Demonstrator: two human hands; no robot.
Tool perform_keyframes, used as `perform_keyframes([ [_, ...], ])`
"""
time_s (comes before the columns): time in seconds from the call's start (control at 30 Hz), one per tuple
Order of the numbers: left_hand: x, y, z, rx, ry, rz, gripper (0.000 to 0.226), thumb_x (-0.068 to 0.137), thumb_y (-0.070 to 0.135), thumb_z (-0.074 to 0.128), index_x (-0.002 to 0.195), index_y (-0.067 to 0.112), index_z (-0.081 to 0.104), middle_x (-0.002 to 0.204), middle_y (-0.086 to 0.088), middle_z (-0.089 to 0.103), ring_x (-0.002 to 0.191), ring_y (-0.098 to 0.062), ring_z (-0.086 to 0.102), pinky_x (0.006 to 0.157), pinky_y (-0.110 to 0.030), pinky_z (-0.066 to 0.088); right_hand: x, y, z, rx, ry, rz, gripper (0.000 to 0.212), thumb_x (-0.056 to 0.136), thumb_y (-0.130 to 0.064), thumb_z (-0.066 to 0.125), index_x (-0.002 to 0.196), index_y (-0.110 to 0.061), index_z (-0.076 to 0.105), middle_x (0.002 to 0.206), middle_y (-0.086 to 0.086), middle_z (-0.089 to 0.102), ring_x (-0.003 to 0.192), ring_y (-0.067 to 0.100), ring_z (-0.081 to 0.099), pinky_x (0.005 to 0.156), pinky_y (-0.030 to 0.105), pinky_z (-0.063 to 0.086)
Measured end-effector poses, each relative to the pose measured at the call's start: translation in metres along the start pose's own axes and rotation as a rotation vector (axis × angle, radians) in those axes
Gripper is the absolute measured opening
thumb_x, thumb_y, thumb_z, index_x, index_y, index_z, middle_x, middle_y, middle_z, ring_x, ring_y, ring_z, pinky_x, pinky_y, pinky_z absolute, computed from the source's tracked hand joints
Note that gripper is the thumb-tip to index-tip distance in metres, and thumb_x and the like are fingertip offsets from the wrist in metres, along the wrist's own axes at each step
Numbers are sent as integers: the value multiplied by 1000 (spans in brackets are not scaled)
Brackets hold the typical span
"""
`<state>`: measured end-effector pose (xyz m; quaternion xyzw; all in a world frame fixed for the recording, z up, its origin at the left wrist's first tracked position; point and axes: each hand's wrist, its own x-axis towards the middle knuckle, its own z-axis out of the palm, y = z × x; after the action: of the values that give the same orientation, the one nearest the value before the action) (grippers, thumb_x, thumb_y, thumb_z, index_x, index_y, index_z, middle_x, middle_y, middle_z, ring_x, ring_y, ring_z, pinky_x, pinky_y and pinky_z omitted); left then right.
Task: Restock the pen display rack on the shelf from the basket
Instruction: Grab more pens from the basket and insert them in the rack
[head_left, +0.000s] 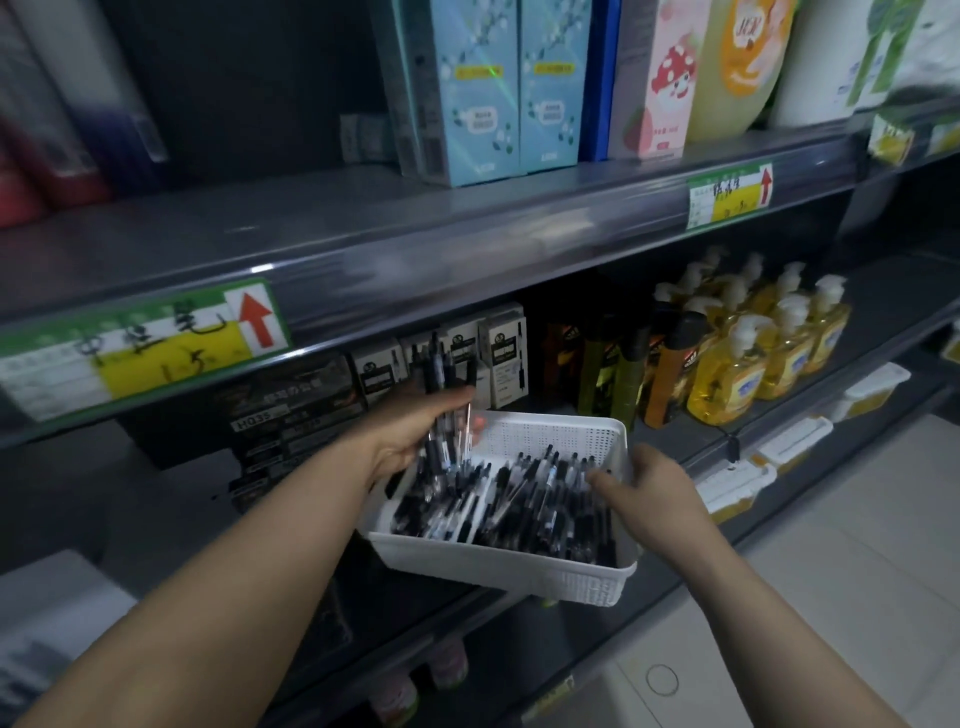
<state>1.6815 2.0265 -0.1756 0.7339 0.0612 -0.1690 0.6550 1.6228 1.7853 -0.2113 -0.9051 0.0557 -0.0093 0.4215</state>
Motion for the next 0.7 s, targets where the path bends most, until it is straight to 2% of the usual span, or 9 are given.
perform_keyframes([
  [0.07,-17,7,1,-33,-22,-27,17,93,28,58,101,13,61,77,-3,74,62,-10,68,56,-25,55,-6,-19,0,-29,33,-63,46,91,-35,60,129,-12,49,129,11,54,91,19,56,69,27,40],
  [0.17,-49,4,-4,-68,-28,-3,20,92,27,59,99,9,64,80,-4,68,65,-12,62,58,-25,55,-23,-52,10,-2,-9,-184,65,92,-40,58,145,-11,35,146,6,42,104,13,52,84,25,41],
  [0.23,-72,-9,-11,-107,12,42,22,91,21,63,102,2,66,77,-5,71,65,-13,64,60,-26,55,-35,-71,23,45,-135,-246,64,89,-43,61,140,-9,43,139,8,51,117,19,54,97,31,44],
  [0.27,-85,-17,-16,-139,46,61,19,91,17,63,101,0,66,76,-6,72,64,-12,65,59,-25,55,-43,-80,31,74,-229,-259,64,85,-48,64,133,-7,51,131,12,58,116,23,57,99,36,46],
  [0.33,-112,-35,-26,-190,141,94,13,91,10,63,100,1,64,72,-5,72,62,-12,65,55,-23,55,-61,-96,47,156,-445,-268,74,69,-61,69,114,-2,62,110,17,67,101,25,65,96,47,49],
  [0.37,-125,-44,-32,-215,184,103,12,90,8,63,101,2,65,73,-5,72,64,-12,66,56,-24,56,-69,-102,57,158,-540,-268,76,62,-64,71,107,-3,65,99,14,70,91,19,66,92,45,51],
  [0.43,-150,-60,-45,-267,251,125,16,88,7,65,104,4,66,80,-7,71,69,-14,68,61,-27,58,-83,-112,79,117,-686,-274,58,65,-58,75,89,-7,66,74,-2,64,68,7,57,71,28,50],
  [0.5,-171,-75,-58,-343,311,145,17,86,3,66,103,6,66,83,-8,71,73,-15,71,65,-32,60,-98,-120,102,82,-791,-293,37,72,-48,77,74,-15,62,62,-6,53,55,6,47,59,22,38],
  [0.7,-210,-109,-84,-528,403,186,18,85,0,66,101,8,62,80,-7,75,86,-23,73,64,-37,60,-131,-137,150,100,-1110,-261,13,82,-20,74,89,-10,67,77,4,66,66,10,64,67,22,56],
])
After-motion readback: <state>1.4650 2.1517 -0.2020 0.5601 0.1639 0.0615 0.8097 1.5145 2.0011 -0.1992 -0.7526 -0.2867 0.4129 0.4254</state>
